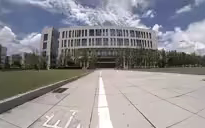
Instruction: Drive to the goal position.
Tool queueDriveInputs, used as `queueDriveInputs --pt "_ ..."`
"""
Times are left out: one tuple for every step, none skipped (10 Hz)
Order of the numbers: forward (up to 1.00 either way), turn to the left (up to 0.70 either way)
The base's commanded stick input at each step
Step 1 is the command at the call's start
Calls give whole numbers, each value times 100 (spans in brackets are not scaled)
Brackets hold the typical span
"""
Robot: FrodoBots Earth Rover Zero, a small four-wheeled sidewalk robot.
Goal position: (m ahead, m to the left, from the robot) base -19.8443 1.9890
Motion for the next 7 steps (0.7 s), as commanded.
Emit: queueDriveInputs --pt "0 -62" --pt "0 -59" --pt "0 -56" --pt "0 -67" --pt "0 -68" --pt "0 -62" --pt "0 -68"
